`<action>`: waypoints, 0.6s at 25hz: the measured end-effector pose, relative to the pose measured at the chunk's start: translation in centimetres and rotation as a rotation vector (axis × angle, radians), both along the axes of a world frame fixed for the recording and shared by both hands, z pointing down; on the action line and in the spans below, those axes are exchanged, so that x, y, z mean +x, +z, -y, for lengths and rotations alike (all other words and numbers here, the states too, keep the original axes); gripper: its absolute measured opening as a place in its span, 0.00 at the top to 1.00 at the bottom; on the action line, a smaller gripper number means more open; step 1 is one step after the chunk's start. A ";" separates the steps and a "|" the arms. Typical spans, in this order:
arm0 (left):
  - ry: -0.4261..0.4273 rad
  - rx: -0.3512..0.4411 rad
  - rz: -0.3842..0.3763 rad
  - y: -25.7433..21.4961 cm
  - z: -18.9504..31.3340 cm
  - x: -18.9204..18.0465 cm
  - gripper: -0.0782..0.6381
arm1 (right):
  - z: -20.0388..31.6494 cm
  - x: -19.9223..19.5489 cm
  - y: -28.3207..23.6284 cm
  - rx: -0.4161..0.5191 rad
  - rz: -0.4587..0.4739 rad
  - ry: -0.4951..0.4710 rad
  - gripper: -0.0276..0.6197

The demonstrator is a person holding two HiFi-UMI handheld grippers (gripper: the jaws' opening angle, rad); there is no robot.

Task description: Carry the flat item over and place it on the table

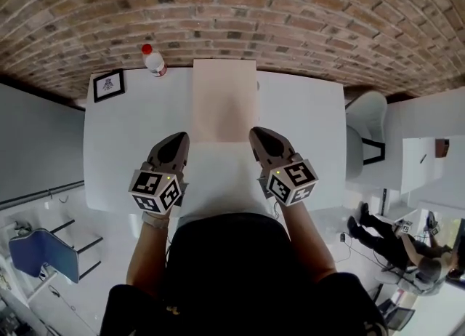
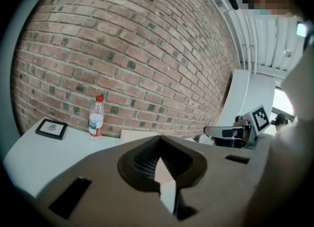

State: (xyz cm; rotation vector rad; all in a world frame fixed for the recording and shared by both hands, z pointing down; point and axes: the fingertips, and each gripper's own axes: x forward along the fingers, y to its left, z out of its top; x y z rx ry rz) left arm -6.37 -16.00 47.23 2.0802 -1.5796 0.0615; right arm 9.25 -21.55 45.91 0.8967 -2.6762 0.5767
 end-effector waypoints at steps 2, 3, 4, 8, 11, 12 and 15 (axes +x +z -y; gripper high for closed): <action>0.010 0.027 0.004 -1.6 -0.6 0.2 0.89 | -0.8 -0.3 -1.5 0.027 0.010 -0.021 0.91; 0.014 0.041 0.009 -2.4 -1.0 0.3 0.89 | -1.1 -0.4 -2.2 0.039 0.014 -0.029 0.91; 0.020 0.054 0.017 -3.2 -1.3 0.5 0.89 | -1.5 -0.4 -2.9 0.049 0.019 -0.036 0.91; 0.049 0.099 0.038 -5.9 -2.7 1.3 0.89 | -3.6 -0.7 -4.8 0.076 0.037 -0.063 0.91; 0.054 0.119 0.052 -7.4 -3.6 1.7 0.89 | -5.1 -0.9 -5.8 0.088 0.045 -0.084 0.91; 0.056 0.126 0.055 -7.9 -3.8 1.8 0.89 | -5.5 -0.9 -6.0 0.090 0.048 -0.087 0.91; 0.068 0.146 0.059 -9.0 -4.5 2.4 0.89 | -6.8 -0.7 -6.6 0.089 0.055 -0.088 0.91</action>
